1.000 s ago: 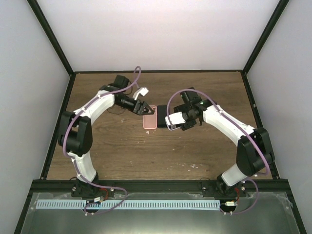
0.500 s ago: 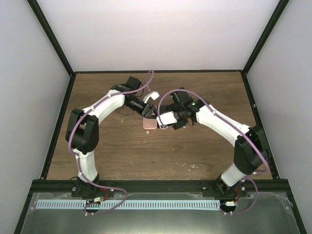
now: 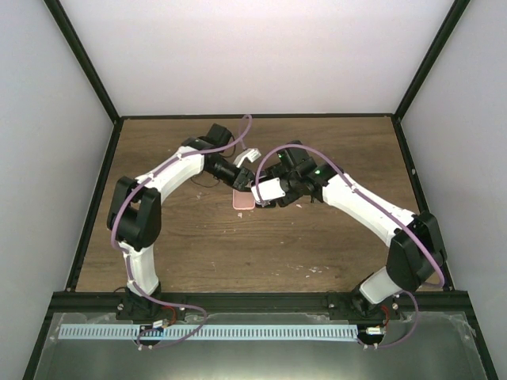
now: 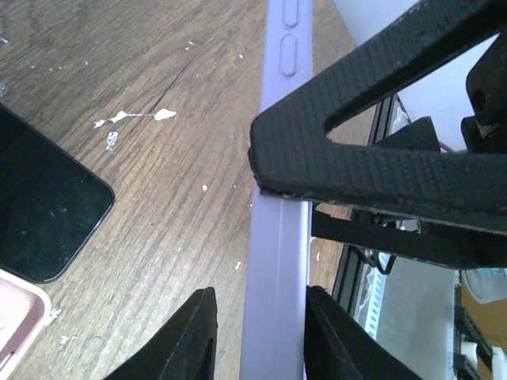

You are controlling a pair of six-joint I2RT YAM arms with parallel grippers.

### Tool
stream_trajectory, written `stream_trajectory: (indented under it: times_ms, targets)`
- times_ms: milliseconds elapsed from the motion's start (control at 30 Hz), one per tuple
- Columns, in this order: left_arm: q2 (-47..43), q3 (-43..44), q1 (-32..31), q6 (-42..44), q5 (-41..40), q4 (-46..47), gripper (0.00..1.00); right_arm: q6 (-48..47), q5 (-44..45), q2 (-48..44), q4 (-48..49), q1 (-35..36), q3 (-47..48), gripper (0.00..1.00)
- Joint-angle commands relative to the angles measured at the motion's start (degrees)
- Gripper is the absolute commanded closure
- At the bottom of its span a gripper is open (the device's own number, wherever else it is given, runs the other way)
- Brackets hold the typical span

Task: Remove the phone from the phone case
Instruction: Pick up the phone at the center of the board.

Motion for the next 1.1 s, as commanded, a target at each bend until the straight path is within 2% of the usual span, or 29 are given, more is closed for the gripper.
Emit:
stream_trajectory:
  times_ms: [0, 100, 233, 333, 500, 567, 667, 833, 933, 1067]
  targets:
    - [1.3, 0.8, -0.2, 0.3, 0.3, 0.2, 0.72, 0.0, 0.8, -2.2, 6.0, 1.4, 0.9, 0.56]
    - [0.4, -0.2, -0.2, 0.2, 0.5, 0.7, 0.85, -0.4, 1.2, -2.5, 7.0, 1.5, 0.4, 0.56]
    - [-2.0, -2.4, 0.4, -2.1, 1.3, 3.5, 1.0, 0.2, 2.3, -3.0, 9.0, 1.4, -0.4, 0.46]
    - [-4.2, -4.3, 2.3, -5.1, 2.6, 7.4, 1.0, 3.0, 3.5, -2.7, 9.5, 1.5, -0.1, 0.39]
    - [-8.2, -7.2, 6.6, -9.8, 4.8, 14.8, 1.0, 9.5, 3.2, -2.9, 9.4, 1.2, 0.6, 0.05]
    - [-9.6, -7.8, 8.2, -10.8, 5.2, 17.0, 1.0, 12.6, 2.1, -3.0, 9.5, 0.7, 1.4, 0.0]
    - [-11.7, -8.2, 10.3, -12.4, 5.6, 20.4, 1.0, 18.8, -0.4, -2.5, 8.7, -0.6, 4.3, 0.0]
    - [-15.9, -12.4, 14.2, -21.4, 8.5, 35.0, 1.0, 34.4, -11.5, -0.5, 6.2, -5.2, 13.3, 0.0]
    - [-17.9, -15.7, 16.3, -30.3, 8.7, 47.1, 1.0, 45.8, -22.5, 2.2, 4.1, -9.3, 20.4, 0.0]
    - [-19.9, -17.5, 16.9, -36.7, 9.0, 57.2, 1.0, 61.1, -39.0, 5.7, 3.6, -14.1, 27.9, 0.0]
